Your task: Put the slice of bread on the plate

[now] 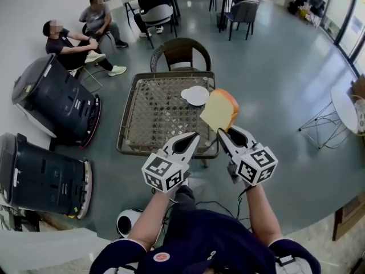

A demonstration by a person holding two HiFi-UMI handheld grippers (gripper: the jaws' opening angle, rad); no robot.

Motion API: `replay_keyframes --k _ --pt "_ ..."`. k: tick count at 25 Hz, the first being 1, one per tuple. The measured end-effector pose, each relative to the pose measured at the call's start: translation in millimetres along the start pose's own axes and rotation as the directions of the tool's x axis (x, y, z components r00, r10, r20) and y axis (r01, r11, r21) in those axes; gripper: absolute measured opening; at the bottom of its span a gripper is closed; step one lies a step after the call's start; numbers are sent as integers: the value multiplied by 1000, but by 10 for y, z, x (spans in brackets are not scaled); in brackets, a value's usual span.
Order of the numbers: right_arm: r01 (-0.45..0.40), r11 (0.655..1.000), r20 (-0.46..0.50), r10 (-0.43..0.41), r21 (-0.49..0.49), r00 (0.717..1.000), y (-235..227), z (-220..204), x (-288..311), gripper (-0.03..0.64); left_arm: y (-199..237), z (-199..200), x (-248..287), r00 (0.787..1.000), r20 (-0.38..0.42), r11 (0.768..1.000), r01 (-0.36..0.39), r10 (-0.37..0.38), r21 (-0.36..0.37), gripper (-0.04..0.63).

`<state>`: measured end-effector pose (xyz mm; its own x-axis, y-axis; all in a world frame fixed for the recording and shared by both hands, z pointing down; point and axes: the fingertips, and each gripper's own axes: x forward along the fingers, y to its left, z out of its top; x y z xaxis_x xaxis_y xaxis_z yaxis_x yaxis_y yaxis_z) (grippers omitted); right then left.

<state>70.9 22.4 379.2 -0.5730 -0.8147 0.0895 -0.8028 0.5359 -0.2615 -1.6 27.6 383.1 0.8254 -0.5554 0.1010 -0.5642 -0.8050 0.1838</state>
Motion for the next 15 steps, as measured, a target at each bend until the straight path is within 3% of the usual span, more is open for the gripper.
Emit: replay_keyframes --k 15 --pt "106 993 -51 -103 50 993 -390 108 1390 93 1459 187 412 995 -57 996 79 -81 -48 6"
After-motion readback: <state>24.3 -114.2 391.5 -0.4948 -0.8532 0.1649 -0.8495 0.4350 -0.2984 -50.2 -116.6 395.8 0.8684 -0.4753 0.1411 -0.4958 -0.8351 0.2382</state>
